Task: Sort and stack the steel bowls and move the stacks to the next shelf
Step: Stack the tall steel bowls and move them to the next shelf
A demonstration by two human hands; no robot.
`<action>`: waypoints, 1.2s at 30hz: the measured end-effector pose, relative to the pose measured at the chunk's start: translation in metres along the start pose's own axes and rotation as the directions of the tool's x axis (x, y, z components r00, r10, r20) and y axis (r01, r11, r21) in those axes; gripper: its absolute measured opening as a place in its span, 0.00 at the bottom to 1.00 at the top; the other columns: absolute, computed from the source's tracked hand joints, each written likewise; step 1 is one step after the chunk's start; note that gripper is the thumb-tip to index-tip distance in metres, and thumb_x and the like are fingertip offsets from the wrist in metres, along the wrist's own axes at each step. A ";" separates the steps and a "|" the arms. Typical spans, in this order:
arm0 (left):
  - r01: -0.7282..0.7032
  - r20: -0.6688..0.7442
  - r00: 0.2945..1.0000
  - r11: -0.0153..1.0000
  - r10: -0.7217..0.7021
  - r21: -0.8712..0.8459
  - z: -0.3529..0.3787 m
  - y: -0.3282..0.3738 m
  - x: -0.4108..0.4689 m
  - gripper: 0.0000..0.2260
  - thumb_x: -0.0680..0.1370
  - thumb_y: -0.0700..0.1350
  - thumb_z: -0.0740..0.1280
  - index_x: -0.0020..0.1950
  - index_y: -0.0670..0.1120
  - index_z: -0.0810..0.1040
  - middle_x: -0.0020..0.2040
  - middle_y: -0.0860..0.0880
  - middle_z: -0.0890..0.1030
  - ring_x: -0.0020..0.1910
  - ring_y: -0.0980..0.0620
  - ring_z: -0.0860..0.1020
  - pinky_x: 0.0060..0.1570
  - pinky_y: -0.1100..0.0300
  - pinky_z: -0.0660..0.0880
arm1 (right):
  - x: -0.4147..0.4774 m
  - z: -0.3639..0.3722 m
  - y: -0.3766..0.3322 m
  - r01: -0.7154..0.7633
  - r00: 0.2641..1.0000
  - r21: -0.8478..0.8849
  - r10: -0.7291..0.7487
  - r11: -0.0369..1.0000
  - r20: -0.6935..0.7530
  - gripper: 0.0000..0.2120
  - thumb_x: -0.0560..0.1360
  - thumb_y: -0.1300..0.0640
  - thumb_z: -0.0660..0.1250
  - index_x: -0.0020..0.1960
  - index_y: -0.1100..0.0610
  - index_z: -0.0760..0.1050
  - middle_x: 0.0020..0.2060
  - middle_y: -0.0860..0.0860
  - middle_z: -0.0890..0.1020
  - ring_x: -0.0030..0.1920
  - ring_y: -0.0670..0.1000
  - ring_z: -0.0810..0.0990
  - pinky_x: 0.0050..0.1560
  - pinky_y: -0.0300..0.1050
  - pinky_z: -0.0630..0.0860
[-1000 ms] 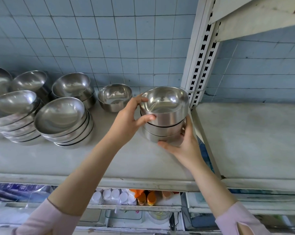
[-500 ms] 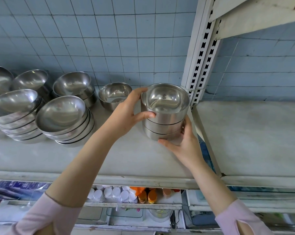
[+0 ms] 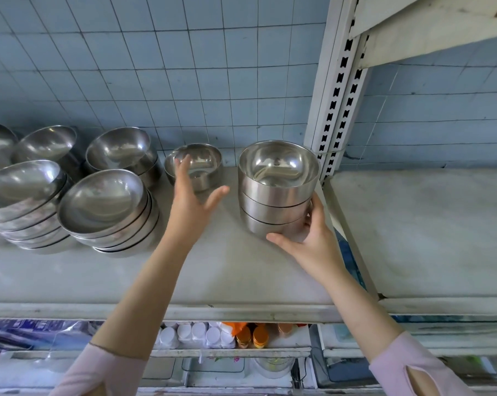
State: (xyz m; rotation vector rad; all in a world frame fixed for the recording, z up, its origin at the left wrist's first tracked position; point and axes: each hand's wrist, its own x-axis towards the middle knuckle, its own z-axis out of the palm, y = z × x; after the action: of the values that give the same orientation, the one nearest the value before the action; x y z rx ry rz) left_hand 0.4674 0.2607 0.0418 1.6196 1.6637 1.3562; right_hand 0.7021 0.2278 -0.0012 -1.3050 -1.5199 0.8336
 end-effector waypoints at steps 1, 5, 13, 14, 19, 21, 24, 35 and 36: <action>0.055 -0.047 0.997 0.998 -0.054 0.005 0.002 -0.010 0.003 0.45 0.71 0.53 0.74 0.79 0.47 0.50 0.80 0.46 0.49 0.79 0.51 0.49 0.77 0.50 0.52 | 0.000 0.002 0.000 -0.001 1.000 -0.002 0.001 1.000 -0.006 0.53 0.63 0.49 0.82 0.78 0.47 0.54 0.68 0.40 0.73 0.59 0.24 0.69 0.55 0.19 0.66; 0.218 -0.169 0.962 0.976 -0.216 -0.006 0.008 -0.039 0.027 0.54 0.65 0.54 0.79 0.79 0.49 0.44 0.80 0.43 0.44 0.79 0.49 0.48 0.77 0.50 0.50 | -0.001 0.005 0.001 0.007 1.000 -0.023 -0.007 1.000 -0.009 0.56 0.63 0.46 0.82 0.79 0.47 0.50 0.71 0.41 0.70 0.68 0.36 0.70 0.64 0.28 0.68; 0.163 -0.243 0.958 0.986 -0.155 0.014 0.022 -0.050 0.049 0.48 0.68 0.48 0.78 0.78 0.42 0.50 0.77 0.40 0.55 0.76 0.43 0.56 0.75 0.50 0.54 | -0.003 0.004 -0.002 0.015 1.000 -0.037 -0.014 0.999 0.005 0.56 0.63 0.43 0.80 0.80 0.46 0.50 0.73 0.42 0.70 0.71 0.40 0.69 0.68 0.34 0.68; 0.165 -0.243 0.957 0.986 -0.157 0.013 0.022 -0.050 0.049 0.48 0.69 0.48 0.78 0.78 0.42 0.51 0.77 0.41 0.55 0.76 0.44 0.55 0.75 0.50 0.54 | -0.003 0.004 -0.004 0.014 1.000 -0.034 -0.013 0.999 0.005 0.55 0.62 0.43 0.80 0.79 0.46 0.51 0.72 0.42 0.70 0.71 0.40 0.69 0.69 0.35 0.68; 0.104 -0.231 0.965 0.989 -0.127 -0.109 0.009 -0.022 0.029 0.45 0.70 0.48 0.77 0.78 0.49 0.51 0.73 0.53 0.61 0.71 0.57 0.61 0.74 0.54 0.59 | -0.004 0.004 -0.005 0.005 1.000 -0.014 -0.004 1.000 0.005 0.53 0.63 0.47 0.82 0.79 0.47 0.54 0.70 0.40 0.72 0.67 0.36 0.71 0.64 0.28 0.68; 0.013 -0.229 0.972 0.988 -0.049 -0.155 0.001 0.001 0.019 0.42 0.71 0.46 0.76 0.77 0.48 0.53 0.67 0.59 0.64 0.61 0.71 0.67 0.68 0.68 0.63 | -0.005 0.004 -0.006 -0.009 1.000 -0.017 0.009 1.000 0.009 0.54 0.62 0.45 0.81 0.79 0.46 0.53 0.69 0.39 0.72 0.63 0.32 0.71 0.59 0.21 0.66; -0.114 -0.242 0.968 0.973 0.063 -0.203 -0.014 0.036 0.009 0.40 0.69 0.55 0.75 0.74 0.56 0.55 0.68 0.57 0.68 0.65 0.68 0.69 0.67 0.67 0.65 | -0.006 0.003 -0.008 -0.010 1.000 -0.009 0.010 1.000 0.012 0.55 0.61 0.41 0.79 0.79 0.45 0.51 0.69 0.41 0.72 0.62 0.33 0.72 0.56 0.20 0.67; -0.247 0.260 0.934 0.969 0.243 -0.020 0.000 0.100 -0.003 0.51 0.63 0.61 0.74 0.78 0.47 0.53 0.70 0.59 0.65 0.70 0.63 0.63 0.64 0.76 0.58 | -0.008 0.001 -0.008 0.003 0.999 0.016 -0.004 1.000 0.034 0.56 0.65 0.47 0.80 0.79 0.41 0.44 0.75 0.44 0.66 0.71 0.43 0.68 0.71 0.46 0.69; -0.251 0.276 0.930 0.968 0.241 0.001 0.002 0.099 -0.005 0.50 0.63 0.60 0.73 0.78 0.46 0.53 0.68 0.60 0.64 0.67 0.66 0.62 0.61 0.81 0.56 | -0.008 0.002 -0.007 -0.001 0.999 0.012 0.001 1.000 0.037 0.57 0.65 0.46 0.80 0.79 0.41 0.44 0.75 0.44 0.66 0.72 0.43 0.68 0.71 0.48 0.69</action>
State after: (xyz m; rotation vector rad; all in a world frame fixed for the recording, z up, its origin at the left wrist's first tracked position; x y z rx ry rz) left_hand 0.5183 0.2395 0.1241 1.9905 1.3654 1.1507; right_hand 0.6981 0.2186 0.0031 -1.2881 -1.5411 0.8706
